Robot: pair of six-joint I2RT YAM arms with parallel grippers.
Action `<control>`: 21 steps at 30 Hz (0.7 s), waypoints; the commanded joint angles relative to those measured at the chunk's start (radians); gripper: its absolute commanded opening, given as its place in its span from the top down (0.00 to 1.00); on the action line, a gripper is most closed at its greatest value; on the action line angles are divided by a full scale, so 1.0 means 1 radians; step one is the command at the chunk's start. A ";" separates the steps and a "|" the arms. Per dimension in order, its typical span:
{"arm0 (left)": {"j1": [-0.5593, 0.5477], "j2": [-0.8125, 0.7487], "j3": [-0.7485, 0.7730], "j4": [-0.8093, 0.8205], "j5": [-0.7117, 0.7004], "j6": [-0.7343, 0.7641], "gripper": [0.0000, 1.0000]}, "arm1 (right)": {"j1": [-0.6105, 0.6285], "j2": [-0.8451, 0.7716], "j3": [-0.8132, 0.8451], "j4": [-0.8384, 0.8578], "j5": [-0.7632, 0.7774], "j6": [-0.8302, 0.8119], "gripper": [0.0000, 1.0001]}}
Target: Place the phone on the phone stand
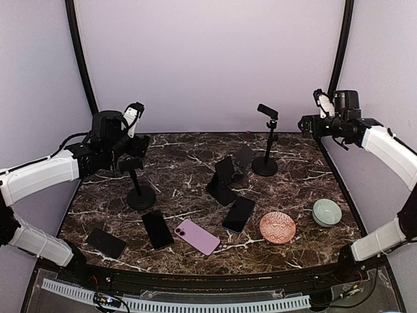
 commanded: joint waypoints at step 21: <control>-0.437 0.207 0.254 -0.264 0.276 -0.338 0.25 | -0.115 -0.177 -0.366 0.113 -0.544 -0.074 0.00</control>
